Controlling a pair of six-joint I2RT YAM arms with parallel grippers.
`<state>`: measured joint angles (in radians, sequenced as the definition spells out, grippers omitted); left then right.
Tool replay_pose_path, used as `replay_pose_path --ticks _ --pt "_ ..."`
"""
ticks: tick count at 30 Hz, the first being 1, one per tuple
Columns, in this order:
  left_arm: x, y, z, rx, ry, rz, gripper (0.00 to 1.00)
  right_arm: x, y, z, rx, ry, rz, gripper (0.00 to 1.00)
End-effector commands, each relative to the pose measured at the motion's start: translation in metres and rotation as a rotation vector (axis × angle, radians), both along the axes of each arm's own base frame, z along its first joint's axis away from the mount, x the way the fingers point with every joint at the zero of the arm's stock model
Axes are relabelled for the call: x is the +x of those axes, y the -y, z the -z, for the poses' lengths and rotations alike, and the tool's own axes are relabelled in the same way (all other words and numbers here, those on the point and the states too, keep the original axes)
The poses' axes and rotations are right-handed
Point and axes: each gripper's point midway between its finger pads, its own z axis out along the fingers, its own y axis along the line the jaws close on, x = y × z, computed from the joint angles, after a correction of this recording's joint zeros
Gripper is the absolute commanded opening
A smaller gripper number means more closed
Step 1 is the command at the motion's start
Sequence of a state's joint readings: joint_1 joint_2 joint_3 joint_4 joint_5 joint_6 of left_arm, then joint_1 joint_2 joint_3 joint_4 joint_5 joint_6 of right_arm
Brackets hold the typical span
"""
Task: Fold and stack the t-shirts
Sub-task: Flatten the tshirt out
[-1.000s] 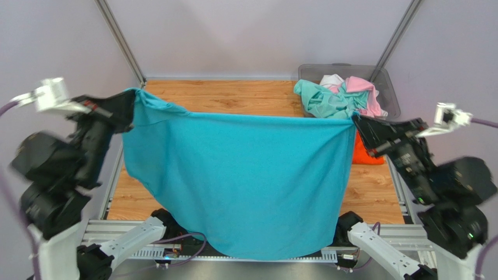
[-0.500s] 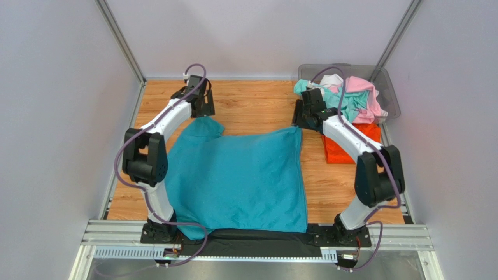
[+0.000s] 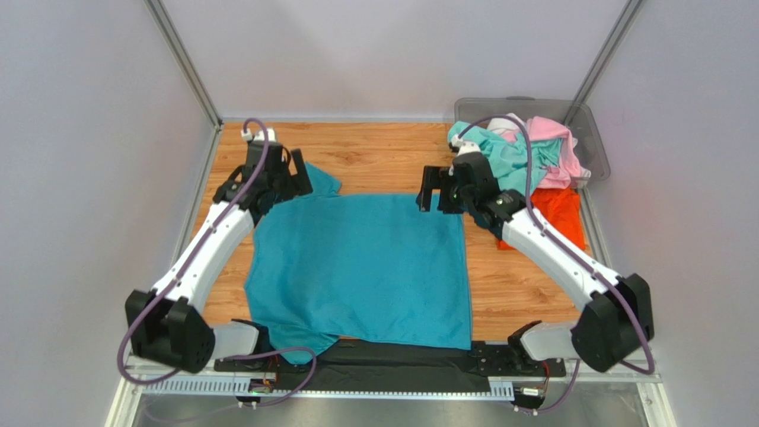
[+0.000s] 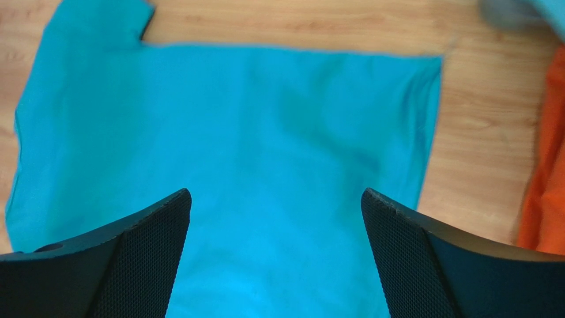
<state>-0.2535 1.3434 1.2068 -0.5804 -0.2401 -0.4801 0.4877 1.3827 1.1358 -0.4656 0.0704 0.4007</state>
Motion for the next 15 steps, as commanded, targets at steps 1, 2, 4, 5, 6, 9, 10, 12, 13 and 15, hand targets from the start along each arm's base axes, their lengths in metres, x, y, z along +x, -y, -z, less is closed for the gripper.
replay_pose_path --ticks 1,2,4,5,6,9,10,12,13,15 --pt "-0.049 0.010 0.045 -0.108 -0.121 0.020 1.00 -0.045 -0.005 0.028 -0.027 -0.061 -0.034 1.00" --pt "-0.060 0.009 0.043 -0.128 -0.098 0.021 1.00 -0.053 -0.006 0.034 -0.020 -0.074 -0.033 1.00" --pt "-0.084 0.009 0.071 -0.148 -0.144 0.029 1.00 -0.068 -0.006 0.047 -0.018 -0.094 -0.038 1.00" --pt "-0.098 0.006 0.083 -0.151 -0.154 0.032 1.00 -0.071 -0.006 0.051 -0.012 -0.100 -0.038 1.00" --pt "-0.100 0.005 0.086 -0.156 -0.144 0.022 1.00 -0.072 -0.006 0.056 -0.013 -0.108 -0.037 1.00" --pt "-0.111 0.004 0.105 -0.166 -0.152 0.020 1.00 -0.076 -0.003 0.079 -0.038 -0.155 -0.024 1.00" --pt "-0.112 0.004 0.110 -0.167 -0.157 0.024 1.00 -0.074 -0.006 0.083 -0.031 -0.157 -0.032 1.00" --pt "-0.113 0.002 0.122 -0.156 -0.171 0.013 1.00 -0.070 -0.008 0.095 -0.051 -0.174 -0.032 1.00" --pt "-0.112 0.001 0.125 -0.150 -0.180 0.009 1.00 -0.069 -0.007 0.100 -0.066 -0.180 -0.029 1.00" --pt "-0.108 0.000 0.135 -0.126 -0.217 0.007 1.00 -0.060 -0.004 0.112 -0.109 -0.196 0.005 1.00"
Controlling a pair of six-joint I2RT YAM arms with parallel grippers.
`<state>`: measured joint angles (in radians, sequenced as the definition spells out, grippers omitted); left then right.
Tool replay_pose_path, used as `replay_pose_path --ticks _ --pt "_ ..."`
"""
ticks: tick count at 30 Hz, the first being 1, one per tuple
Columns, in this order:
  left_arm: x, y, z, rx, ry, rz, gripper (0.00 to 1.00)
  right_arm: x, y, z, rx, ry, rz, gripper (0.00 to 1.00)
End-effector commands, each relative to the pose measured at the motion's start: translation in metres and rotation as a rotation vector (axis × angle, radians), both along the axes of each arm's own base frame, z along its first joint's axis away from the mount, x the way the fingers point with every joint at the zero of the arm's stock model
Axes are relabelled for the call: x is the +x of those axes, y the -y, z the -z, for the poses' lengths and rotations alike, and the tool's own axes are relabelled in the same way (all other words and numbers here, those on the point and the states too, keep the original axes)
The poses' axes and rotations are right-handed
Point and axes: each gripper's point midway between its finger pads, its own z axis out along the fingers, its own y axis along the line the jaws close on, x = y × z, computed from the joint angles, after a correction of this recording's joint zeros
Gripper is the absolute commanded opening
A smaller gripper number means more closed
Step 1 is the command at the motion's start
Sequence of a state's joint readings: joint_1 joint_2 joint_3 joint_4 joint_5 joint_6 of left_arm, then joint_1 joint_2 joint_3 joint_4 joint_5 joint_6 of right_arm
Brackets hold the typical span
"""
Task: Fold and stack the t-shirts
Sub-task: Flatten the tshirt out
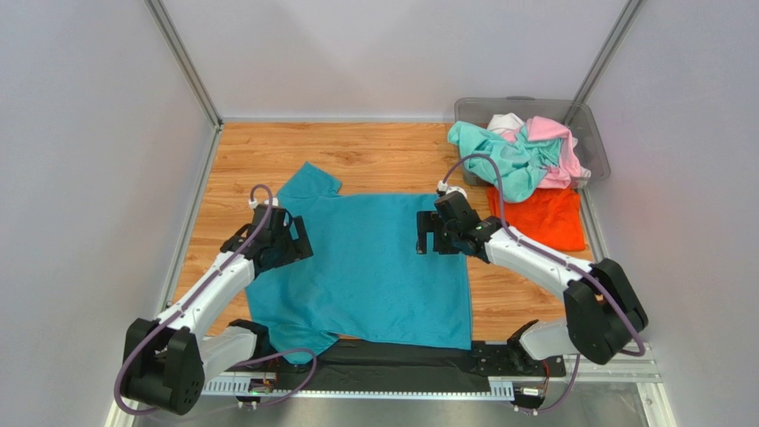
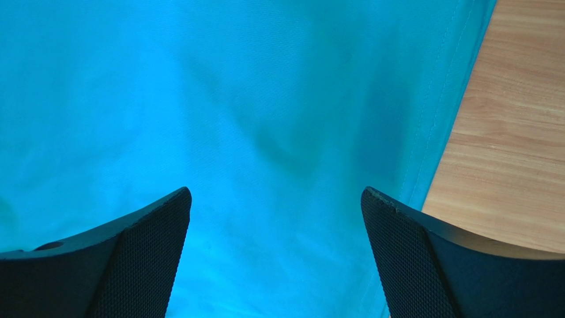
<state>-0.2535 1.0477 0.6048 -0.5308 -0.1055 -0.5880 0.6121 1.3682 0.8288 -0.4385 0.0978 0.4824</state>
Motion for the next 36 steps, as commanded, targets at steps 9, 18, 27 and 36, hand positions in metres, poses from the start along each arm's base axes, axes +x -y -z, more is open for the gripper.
replay_pose_path --ticks 9,18,27,36 --pt "0.054 -0.003 0.026 0.078 -0.083 -0.062 1.00 0.055 -0.010 0.039 -0.121 -0.024 0.076 1.00" --pt "0.098 0.004 0.047 0.112 -0.204 -0.044 0.97 0.097 -0.009 0.058 -0.131 -0.077 0.111 1.00" --pt "0.166 0.003 0.040 0.110 -0.220 -0.018 1.00 0.161 -0.007 0.054 -0.111 -0.061 0.142 1.00" --pt "0.187 0.006 -0.021 0.080 -0.112 0.002 1.00 0.175 -0.022 -0.016 -0.078 0.063 0.068 1.00"
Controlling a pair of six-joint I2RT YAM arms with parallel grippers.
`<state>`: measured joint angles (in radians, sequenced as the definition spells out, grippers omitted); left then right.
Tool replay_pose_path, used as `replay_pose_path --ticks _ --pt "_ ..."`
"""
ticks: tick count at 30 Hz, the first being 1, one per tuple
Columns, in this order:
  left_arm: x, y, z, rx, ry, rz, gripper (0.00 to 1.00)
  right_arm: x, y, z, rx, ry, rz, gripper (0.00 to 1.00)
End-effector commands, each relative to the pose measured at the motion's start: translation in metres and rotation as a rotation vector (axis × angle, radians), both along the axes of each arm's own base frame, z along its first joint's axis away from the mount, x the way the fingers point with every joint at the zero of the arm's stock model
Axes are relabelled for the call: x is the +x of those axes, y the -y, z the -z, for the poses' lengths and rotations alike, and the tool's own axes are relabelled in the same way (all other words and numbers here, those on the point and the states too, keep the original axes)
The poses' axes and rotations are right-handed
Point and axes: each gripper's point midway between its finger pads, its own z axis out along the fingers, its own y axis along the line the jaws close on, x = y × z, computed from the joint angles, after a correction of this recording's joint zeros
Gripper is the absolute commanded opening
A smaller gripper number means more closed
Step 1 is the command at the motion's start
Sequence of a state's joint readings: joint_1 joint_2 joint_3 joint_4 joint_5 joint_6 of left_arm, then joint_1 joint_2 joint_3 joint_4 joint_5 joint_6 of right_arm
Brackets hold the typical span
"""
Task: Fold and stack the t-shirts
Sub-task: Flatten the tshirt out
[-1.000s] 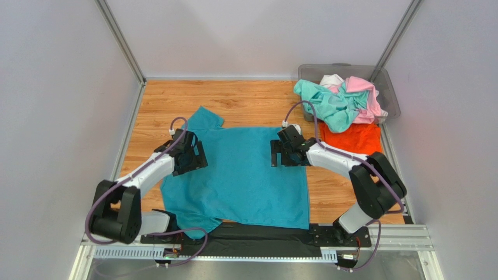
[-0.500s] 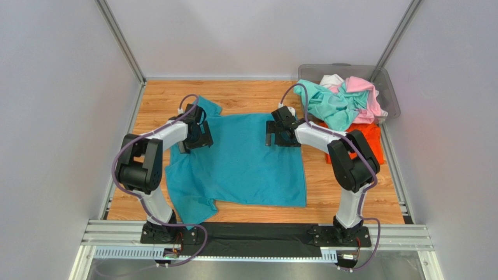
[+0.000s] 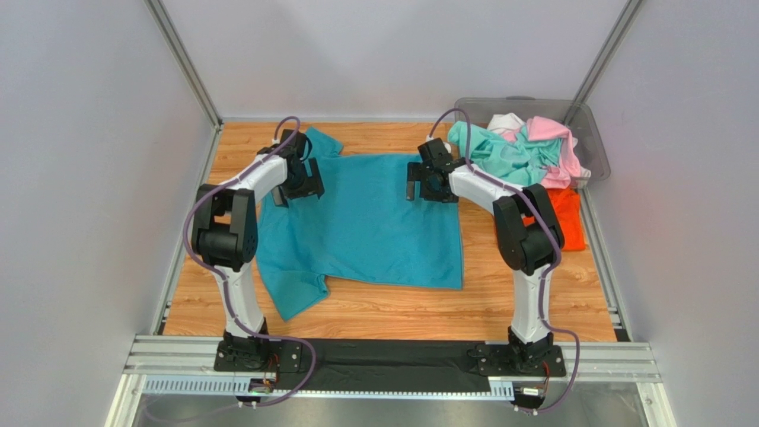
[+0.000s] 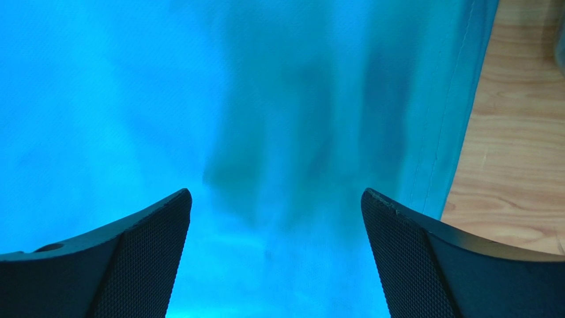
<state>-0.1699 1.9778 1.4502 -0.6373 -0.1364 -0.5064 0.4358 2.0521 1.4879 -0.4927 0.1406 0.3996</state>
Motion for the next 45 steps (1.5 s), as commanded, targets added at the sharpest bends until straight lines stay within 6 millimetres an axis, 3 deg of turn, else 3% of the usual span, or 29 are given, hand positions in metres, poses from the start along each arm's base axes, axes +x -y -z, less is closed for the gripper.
replay_pose_path --ticks 1,2,3,5,6,7,8,9,10,13,15,16,18,19,20,23,33,36,40,45 --pt "-0.008 0.002 -0.063 -0.039 0.105 0.028 1.00 -0.003 -0.019 -0.066 0.033 0.115 -0.080 1.00" --pt "-0.015 0.002 -0.070 -0.044 0.113 0.023 1.00 -0.010 -0.026 -0.090 0.044 0.160 -0.100 1.00" --pt "-0.023 0.002 -0.077 -0.050 0.126 0.020 1.00 -0.016 -0.025 -0.101 0.033 0.186 -0.097 1.00" --pt "-0.056 0.000 -0.089 -0.084 0.145 -0.005 1.00 -0.040 -0.029 -0.106 0.024 0.194 -0.114 1.00" --pt "-0.070 0.000 -0.089 -0.103 0.145 -0.017 1.00 -0.049 -0.027 -0.132 0.053 0.247 -0.094 1.00" --pt "-0.099 -0.001 -0.086 -0.130 0.141 -0.043 1.00 -0.061 -0.026 -0.132 0.058 0.248 -0.090 1.00" --pt "-0.115 0.001 -0.082 -0.159 0.136 -0.057 1.00 -0.081 -0.023 -0.120 0.057 0.225 -0.092 1.00" --pt "-0.130 0.001 -0.077 -0.173 0.130 -0.071 1.00 -0.093 -0.019 -0.136 0.105 0.268 -0.061 1.00" --pt "-0.158 -0.004 -0.065 -0.180 0.126 -0.087 1.00 -0.103 -0.016 -0.140 0.136 0.278 -0.043 1.00" --pt "-0.203 -0.005 -0.039 -0.235 0.120 -0.158 1.00 -0.134 -0.001 -0.134 0.228 0.294 0.018 1.00" --pt "-0.222 0.007 -0.037 -0.330 0.131 -0.144 1.00 -0.151 0.011 -0.119 0.238 0.276 0.051 1.00" --pt "-0.238 0.009 -0.022 -0.348 0.093 -0.154 1.00 -0.157 0.015 -0.127 0.273 0.299 0.071 1.00" --pt "-0.254 0.016 -0.015 -0.410 0.073 -0.177 1.00 -0.163 0.021 -0.131 0.300 0.323 0.095 1.00" --pt "-0.264 0.017 -0.008 -0.429 0.087 -0.178 1.00 -0.168 0.024 -0.123 0.300 0.315 0.103 1.00" --pt "-0.270 0.016 -0.004 -0.436 0.081 -0.194 1.00 -0.170 0.026 -0.130 0.331 0.335 0.114 1.00" --pt "-0.281 0.014 0.008 -0.455 0.089 -0.257 1.00 -0.176 0.027 -0.126 0.352 0.339 0.118 1.00" --pt "-0.286 0.001 0.004 -0.387 0.039 -0.349 0.99 -0.173 0.028 -0.121 0.329 0.325 0.117 1.00" --pt "-0.280 -0.006 -0.013 -0.343 0.043 -0.367 1.00 -0.173 0.027 -0.120 0.315 0.319 0.105 1.00" --pt "-0.285 -0.015 -0.020 -0.286 0.017 -0.390 1.00 -0.169 0.030 -0.119 0.278 0.318 0.103 1.00" --pt "-0.300 -0.011 -0.005 -0.285 -0.042 -0.443 0.99 -0.165 0.033 -0.113 0.244 0.303 0.087 1.00"
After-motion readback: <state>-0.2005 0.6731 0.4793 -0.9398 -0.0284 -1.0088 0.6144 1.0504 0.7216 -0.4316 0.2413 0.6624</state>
